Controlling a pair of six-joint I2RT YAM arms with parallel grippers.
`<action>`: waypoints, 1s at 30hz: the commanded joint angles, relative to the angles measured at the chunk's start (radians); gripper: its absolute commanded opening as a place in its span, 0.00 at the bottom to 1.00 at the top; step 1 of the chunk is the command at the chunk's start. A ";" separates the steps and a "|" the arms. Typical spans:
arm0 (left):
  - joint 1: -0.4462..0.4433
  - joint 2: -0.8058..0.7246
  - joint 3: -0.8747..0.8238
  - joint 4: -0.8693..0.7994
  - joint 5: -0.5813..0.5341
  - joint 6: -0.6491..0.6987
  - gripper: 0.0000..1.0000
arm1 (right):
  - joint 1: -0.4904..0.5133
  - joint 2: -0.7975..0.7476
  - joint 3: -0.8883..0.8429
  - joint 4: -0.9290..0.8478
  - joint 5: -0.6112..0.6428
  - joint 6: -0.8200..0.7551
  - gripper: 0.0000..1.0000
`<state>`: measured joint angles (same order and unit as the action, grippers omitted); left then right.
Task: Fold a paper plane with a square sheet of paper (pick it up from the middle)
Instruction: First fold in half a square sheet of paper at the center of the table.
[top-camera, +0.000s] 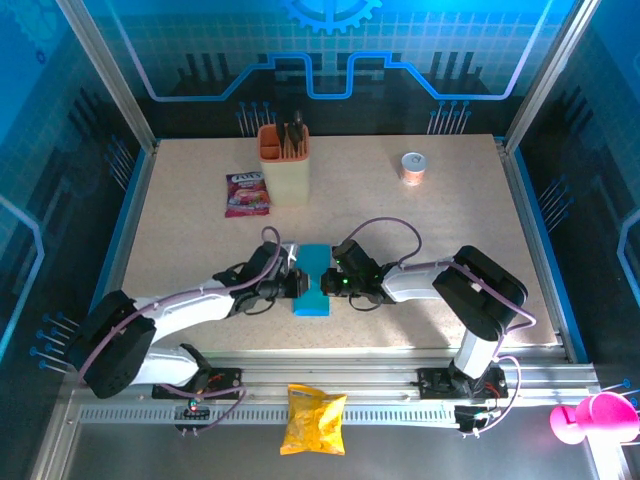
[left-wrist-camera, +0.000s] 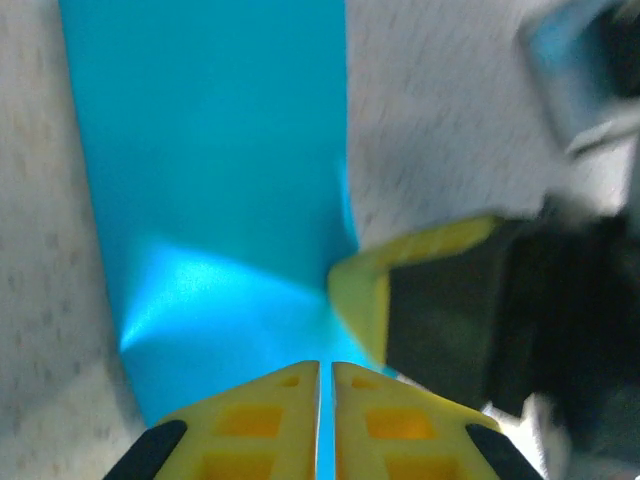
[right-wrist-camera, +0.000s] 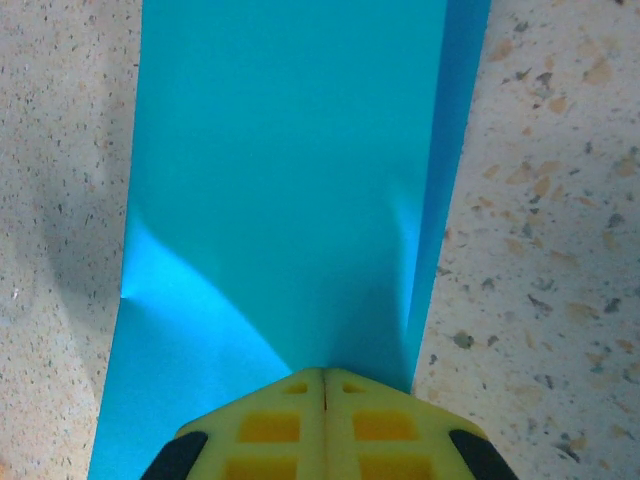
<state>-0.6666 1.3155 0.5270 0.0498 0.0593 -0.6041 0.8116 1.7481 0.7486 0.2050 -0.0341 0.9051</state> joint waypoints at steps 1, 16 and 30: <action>-0.017 -0.017 -0.073 0.014 -0.015 -0.055 0.13 | 0.015 0.069 -0.031 -0.197 0.034 -0.017 0.00; -0.028 -0.123 -0.137 -0.027 -0.035 -0.077 0.13 | 0.017 0.063 -0.035 -0.204 0.034 -0.012 0.00; -0.044 -0.102 -0.156 0.036 -0.024 -0.126 0.14 | 0.016 0.070 -0.032 -0.205 0.028 -0.024 0.00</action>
<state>-0.7010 1.1877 0.4007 0.0475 0.0383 -0.6945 0.8120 1.7496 0.7532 0.1986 -0.0341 0.9005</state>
